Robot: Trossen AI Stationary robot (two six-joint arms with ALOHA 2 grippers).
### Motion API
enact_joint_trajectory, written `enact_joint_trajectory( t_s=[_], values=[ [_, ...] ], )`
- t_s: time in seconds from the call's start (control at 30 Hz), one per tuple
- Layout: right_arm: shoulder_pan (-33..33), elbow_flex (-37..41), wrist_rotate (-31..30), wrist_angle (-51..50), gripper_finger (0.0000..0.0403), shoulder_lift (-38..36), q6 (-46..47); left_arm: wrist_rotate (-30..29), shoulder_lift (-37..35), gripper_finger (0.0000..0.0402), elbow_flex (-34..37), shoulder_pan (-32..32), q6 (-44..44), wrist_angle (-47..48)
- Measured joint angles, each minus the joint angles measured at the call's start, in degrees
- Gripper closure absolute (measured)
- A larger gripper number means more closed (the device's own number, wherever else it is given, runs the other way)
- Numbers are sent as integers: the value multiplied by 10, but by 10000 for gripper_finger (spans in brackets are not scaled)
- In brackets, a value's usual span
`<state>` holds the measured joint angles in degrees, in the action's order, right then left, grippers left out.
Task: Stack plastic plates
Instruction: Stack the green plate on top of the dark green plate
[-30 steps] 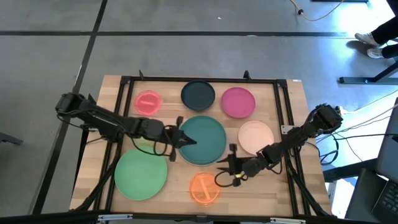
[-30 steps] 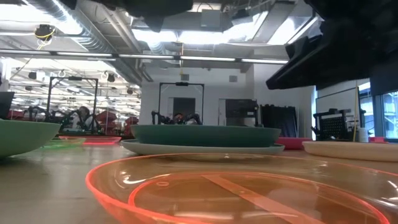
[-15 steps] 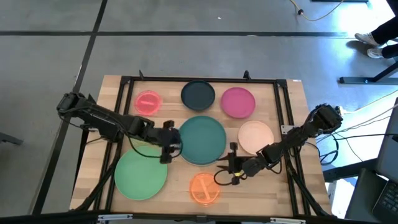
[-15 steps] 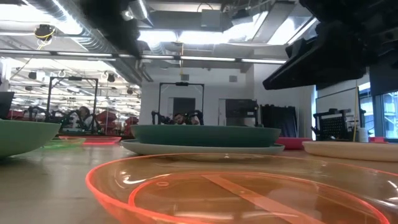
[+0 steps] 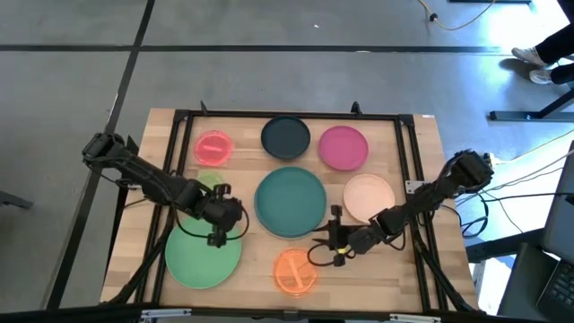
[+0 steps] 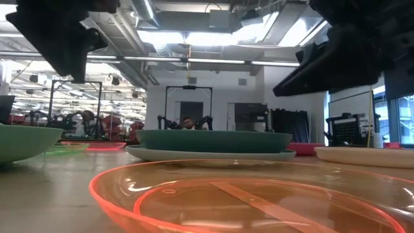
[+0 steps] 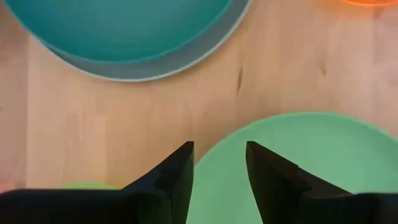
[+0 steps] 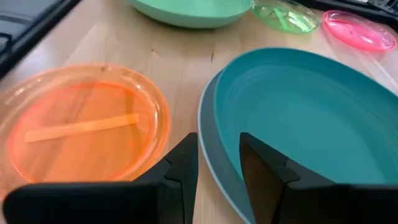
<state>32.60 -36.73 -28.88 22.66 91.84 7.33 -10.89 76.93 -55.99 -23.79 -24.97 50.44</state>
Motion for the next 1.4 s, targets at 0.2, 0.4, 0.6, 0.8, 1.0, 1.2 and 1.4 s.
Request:
enact_joint_trajectory(
  t_s=[0.2,0.4,0.6,0.8,1.0,1.2,1.4],
  values=[
    [0,0,-3,21,294,37,-2,-2,0,273,36,0,-1,-10],
    [-5,0,4,74,294,60,-13,13,0,275,75,0,-1,-22],
    [-15,0,20,80,295,64,-13,5,0,275,117,1,16,-63],
    [-16,0,21,81,295,64,-13,8,0,275,159,18,18,-96],
    [-16,0,21,81,295,64,-13,29,0,275,189,38,31,-139],
    [-15,0,21,81,295,64,-13,94,0,301,205,56,32,-160],
    [-15,0,21,81,295,64,-13,118,-1,367,207,71,44,-165]
  ],
)
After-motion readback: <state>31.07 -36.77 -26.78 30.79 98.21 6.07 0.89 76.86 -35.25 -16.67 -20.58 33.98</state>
